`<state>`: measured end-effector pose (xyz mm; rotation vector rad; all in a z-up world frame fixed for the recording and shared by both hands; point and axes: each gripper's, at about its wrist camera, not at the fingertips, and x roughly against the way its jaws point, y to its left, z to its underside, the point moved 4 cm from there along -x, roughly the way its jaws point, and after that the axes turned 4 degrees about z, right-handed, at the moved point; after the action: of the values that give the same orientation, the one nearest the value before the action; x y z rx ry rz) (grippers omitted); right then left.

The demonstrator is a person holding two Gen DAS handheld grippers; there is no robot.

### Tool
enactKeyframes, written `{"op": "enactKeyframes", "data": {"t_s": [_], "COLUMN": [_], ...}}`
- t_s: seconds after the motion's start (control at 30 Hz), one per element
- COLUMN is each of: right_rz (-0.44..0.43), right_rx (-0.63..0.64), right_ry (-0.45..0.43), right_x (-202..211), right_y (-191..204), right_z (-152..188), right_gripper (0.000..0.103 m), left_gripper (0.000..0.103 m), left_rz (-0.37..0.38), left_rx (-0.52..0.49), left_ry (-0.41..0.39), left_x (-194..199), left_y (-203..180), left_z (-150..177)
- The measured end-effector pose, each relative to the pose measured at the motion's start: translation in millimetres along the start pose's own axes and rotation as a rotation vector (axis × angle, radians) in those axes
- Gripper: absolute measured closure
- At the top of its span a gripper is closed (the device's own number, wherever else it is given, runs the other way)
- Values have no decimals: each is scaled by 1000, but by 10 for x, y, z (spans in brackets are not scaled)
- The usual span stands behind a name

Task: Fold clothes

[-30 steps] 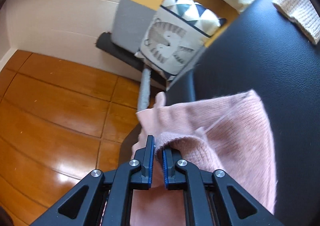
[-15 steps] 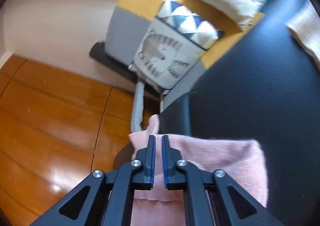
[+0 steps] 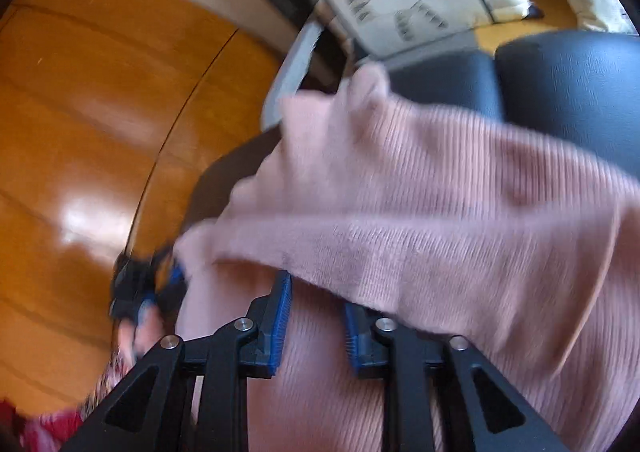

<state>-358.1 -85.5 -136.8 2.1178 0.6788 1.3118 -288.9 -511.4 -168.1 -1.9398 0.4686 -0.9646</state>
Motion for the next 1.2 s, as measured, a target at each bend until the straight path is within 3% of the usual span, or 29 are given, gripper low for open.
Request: {"op": "enactKeyframes", "data": {"t_s": [0.07, 0.23, 0.57, 0.7, 0.73, 0.9, 1.07, 1.1, 1.17, 1.2], "right_rz": [99, 92, 482, 488, 490, 497, 510, 523, 551, 565], "right_rx": [-63, -132, 47, 43, 42, 37, 46, 69, 105, 123], "right_ry": [-91, -168, -225, -237, -240, -254, -262, -250, -219, -204], "right_x": [28, 311, 1346, 1404, 1419, 1491, 1542, 1511, 1452, 1423], "right_y": [-103, -162, -263, -253, -251, -238, -214, -195, -170, -158], "right_z": [-160, -94, 1250, 1466, 1521, 1792, 2033, 2026, 2013, 2006], "right_gripper": [79, 79, 77, 74, 73, 71, 69, 69, 71, 82], "left_gripper": [61, 61, 61, 58, 52, 47, 47, 48, 75, 76], "left_rz": [-46, -101, -292, -369, -364, -298, -376, -401, -446, -458], "left_rx": [-56, -141, -446, -434, -410, -378, -469, -504, -578, -598], "left_ry": [0, -19, -11, -13, 14, 35, 30, 37, 70, 79], "left_x": [34, 270, 672, 750, 738, 729, 645, 621, 579, 590], "left_y": [-10, 4, -43, 91, 149, 202, 115, 85, 31, 14], "left_z": [49, 158, 610, 684, 706, 779, 880, 911, 970, 984]}}
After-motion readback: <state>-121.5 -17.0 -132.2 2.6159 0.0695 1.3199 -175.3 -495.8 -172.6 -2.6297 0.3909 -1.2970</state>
